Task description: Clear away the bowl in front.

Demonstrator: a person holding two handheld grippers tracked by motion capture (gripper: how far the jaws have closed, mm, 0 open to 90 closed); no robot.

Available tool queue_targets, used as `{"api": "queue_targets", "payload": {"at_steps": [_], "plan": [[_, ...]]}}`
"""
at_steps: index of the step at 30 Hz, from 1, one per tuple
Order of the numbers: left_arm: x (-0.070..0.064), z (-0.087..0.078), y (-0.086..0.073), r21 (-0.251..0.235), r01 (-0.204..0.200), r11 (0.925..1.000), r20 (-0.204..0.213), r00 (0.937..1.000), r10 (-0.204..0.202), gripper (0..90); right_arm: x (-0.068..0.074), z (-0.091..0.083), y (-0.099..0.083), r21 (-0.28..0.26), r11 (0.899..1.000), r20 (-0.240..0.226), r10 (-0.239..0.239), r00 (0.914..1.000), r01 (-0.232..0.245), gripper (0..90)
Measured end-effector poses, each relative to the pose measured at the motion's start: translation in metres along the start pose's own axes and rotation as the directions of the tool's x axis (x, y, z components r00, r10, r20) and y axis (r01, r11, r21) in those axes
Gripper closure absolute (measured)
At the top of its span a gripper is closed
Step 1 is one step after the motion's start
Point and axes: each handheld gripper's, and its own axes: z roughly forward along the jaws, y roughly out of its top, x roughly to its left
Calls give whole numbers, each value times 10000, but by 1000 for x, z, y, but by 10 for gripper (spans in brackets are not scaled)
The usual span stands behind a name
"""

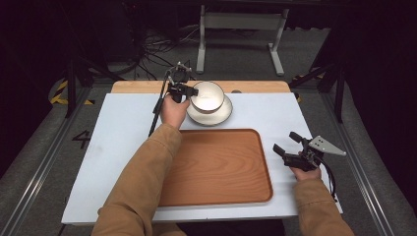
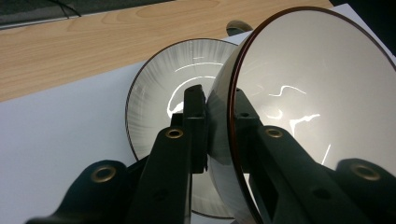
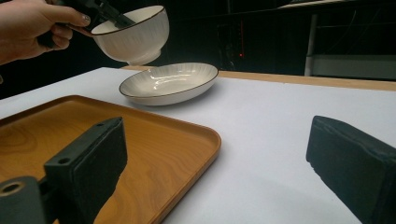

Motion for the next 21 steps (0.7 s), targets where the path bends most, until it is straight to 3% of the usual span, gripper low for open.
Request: {"api": "queue_targets", "payload": {"at_steps": [6,12,21], "plan": [[-1,-9,-1,93,-323,9994,-15,9995,323,819,0,0,0,13,10000,-4,15,10000,-15,57],[-1,-22,-2,262,-575,9980,448,9974,563,819,0,0,0,15,10000,-12,6,10000,-6,57],[-6,-38,-7,421,-1115,9929,742,9914,1082,819,0,0,0,28,10000,-25,5,10000,-5,57]]}}
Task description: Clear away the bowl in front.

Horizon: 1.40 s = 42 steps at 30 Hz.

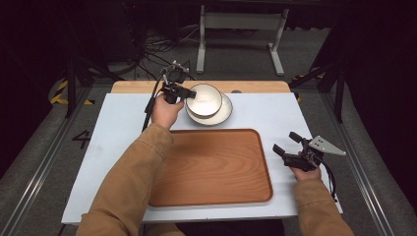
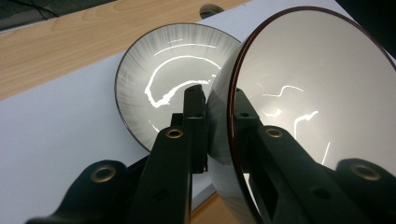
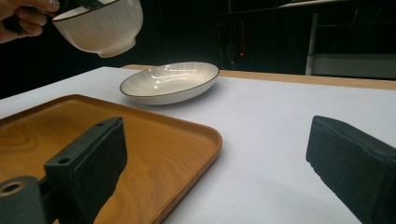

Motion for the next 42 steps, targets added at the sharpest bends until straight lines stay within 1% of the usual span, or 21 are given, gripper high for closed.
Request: {"api": "queue_targets", "payload": {"at_steps": [1,3,5,6,7,10,14,16,20,22,26,28,32,34,36,37,38,39,40,41,42], "plan": [[-1,-5,-2,49,-147,9999,27,9999,147,820,0,0,0,16,10000,-9,-7,10000,7,57],[-1,-7,-3,53,-181,9998,70,9998,180,819,0,0,0,19,10000,-13,-8,10000,8,57],[-2,-12,-6,108,-323,9994,159,9994,321,820,0,0,0,26,10000,-27,-5,10000,5,56],[-4,-16,-8,125,-474,9988,203,9987,471,819,0,0,0,26,10000,-44,-3,10000,3,57],[-4,-16,-8,125,-474,9988,203,9987,471,819,0,0,0,26,10000,-44,-3,10000,3,57],[-10,-24,-12,188,-748,9970,366,9966,741,819,0,0,0,35,10000,-69,-25,10000,25,57],[-16,-32,-16,184,-987,9949,539,9938,976,819,0,1,0,55,10000,-75,-17,10000,17,57],[-18,-35,-18,257,-1263,9917,600,9904,1246,819,0,1,0,52,10000,-81,-33,10000,33,57],[-24,-41,-22,391,-1635,9858,728,9844,1604,820,0,1,0,68,10000,-94,-12,10000,13,57],[-27,-44,-24,411,-1734,9840,775,9824,1699,819,0,1,0,68,10000,-101,-8,9999,9,56],[-32,-48,-26,474,-2060,9774,1014,9744,2005,819,0,1,0,64,10000,-100,-6,10000,7,57],[-35,-49,-28,561,-2066,9768,1124,9734,1995,819,0,1,0,65,10000,-99,-2,10000,3,56],[-39,-49,-29,708,-2439,9672,1263,9640,2339,819,0,1,0,73,10000,-69,-1,10000,1,56],[-42,-48,-30,775,-2704,9596,1337,9566,2588,819,0,1,0,76,10000,-63,1,10000,0,57],[-44,-47,-32,847,-2841,9550,1414,9522,2707,819,0,1,0,78,10000,-56,4,10000,-4,57],[-45,-46,-32,947,-2971,9502,1435,9485,2823,819,0,1,0,90,10000,-54,-1,10000,2,57],[-47,-45,-33,991,-2989,9491,1444,9480,2835,819,0,1,0,86,10000,-51,13,10000,-12,57],[-48,-44,-34,1075,-3192,9416,1469,9418,3025,819,0,1,0,96,10000,-43,7,10000,-6,56],[-50,-42,-35,1165,-3126,9427,1483,9440,2947,819,0,1,0,94,10000,-36,12,10000,-11,56],[-51,-40,-36,1213,-3238,9383,1515,9403,3049,819,0,1,-1,113,9999,-31,29,10000,-28,56],[-51,-40,-36,1213,-3238,9383,1515,9403,3049,819,0,1,-1,113,9999,-31,29,10000,-28,56]]}}
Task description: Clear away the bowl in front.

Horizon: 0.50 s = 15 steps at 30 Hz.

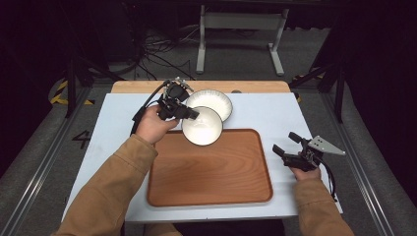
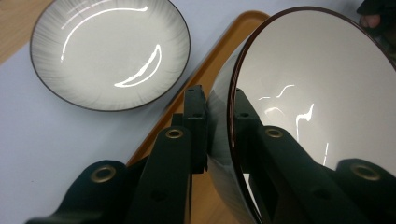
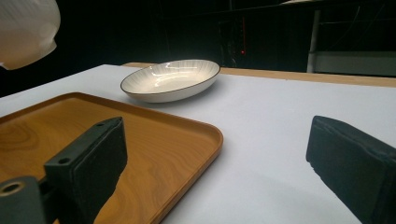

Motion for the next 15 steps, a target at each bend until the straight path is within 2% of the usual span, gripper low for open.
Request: {"api": "queue_targets", "payload": {"at_steps": [2,10,14,15], "plan": [[-2,5,-1,61,56,10000,162,9999,-57,819,0,0,0,-1,10000,5,-3,10000,3,56],[-4,17,-5,445,-368,9983,472,9983,347,819,0,0,0,1,10000,19,17,10000,-17,56],[-6,22,-6,557,-366,9978,608,9976,332,819,0,0,0,1,10000,16,17,10000,-17,56],[-6,24,-7,630,-487,9968,691,9966,443,820,0,0,0,1,10000,15,16,10000,-16,56]]}}
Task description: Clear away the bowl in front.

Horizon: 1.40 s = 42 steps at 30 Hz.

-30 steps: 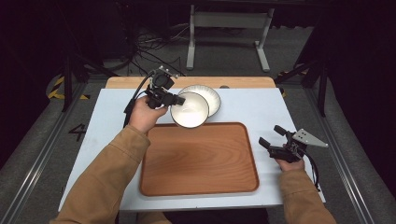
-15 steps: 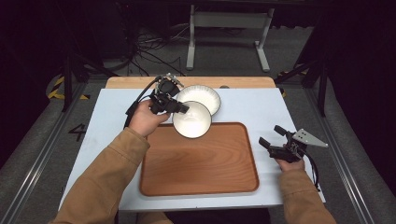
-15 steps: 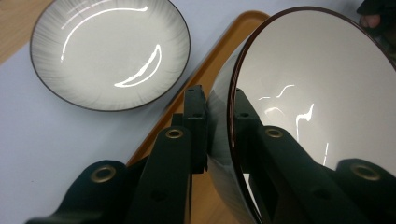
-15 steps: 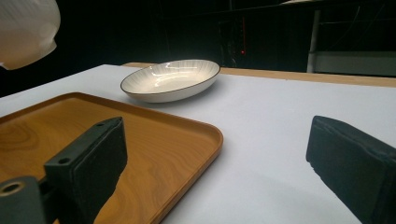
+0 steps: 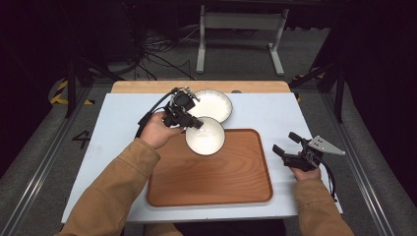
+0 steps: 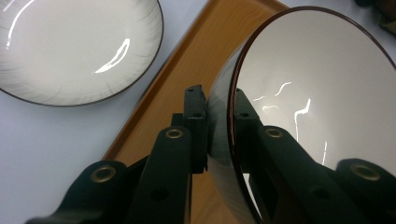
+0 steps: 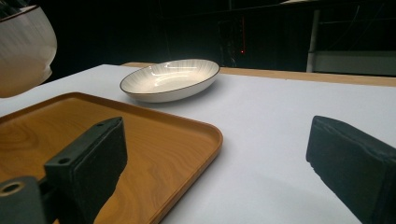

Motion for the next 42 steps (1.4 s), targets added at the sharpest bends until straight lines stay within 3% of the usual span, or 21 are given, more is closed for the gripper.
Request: {"api": "queue_targets", "payload": {"at_steps": [14,24,42], "plan": [[-5,29,-6,645,-168,9978,403,9991,142,819,0,0,0,-2,10000,-17,-16,10000,16,56],[-9,45,-9,1060,-348,9938,451,9985,301,819,0,0,0,-4,10000,-16,-19,10000,19,56],[-4,58,-15,1490,-215,9886,522,9985,138,819,0,0,0,4,10000,-33,-28,10000,28,57]]}}
